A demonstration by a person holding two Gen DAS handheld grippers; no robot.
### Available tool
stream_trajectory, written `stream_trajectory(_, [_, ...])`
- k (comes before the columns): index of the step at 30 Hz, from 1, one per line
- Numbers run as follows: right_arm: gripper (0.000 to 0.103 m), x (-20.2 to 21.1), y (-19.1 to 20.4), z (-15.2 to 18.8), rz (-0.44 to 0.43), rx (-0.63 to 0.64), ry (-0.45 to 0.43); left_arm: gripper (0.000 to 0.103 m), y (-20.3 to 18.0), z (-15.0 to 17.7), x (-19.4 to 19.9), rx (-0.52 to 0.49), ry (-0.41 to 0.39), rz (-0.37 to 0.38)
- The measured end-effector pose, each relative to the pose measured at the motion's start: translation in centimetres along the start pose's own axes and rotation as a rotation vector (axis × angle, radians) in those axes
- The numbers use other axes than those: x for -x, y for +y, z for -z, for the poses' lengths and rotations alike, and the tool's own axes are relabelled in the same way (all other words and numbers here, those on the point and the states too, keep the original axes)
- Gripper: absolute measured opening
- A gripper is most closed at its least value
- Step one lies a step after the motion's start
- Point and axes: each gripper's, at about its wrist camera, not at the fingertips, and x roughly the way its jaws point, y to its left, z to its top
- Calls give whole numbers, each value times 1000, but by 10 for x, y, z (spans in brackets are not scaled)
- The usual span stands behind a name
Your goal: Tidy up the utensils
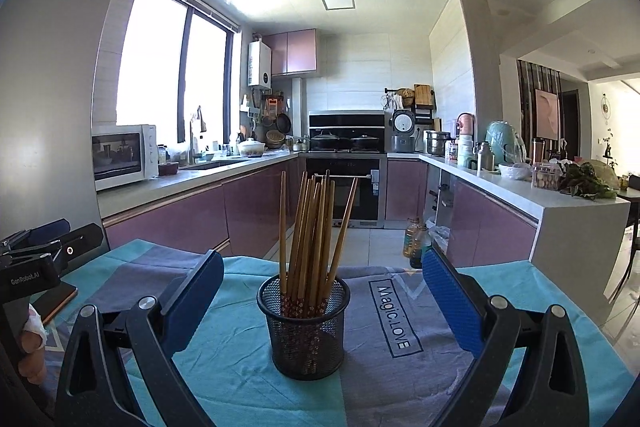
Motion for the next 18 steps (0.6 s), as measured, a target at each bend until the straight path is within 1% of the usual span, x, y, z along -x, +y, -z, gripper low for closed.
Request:
stream_trajectory(11, [96,8,2,-1,10,4,-17,97,-3,-2,10,-12,-27,-22])
stream_trajectory(18, [96,13,2,-2,15,4,-27,97,-3,-2,14,-2,-34,-29])
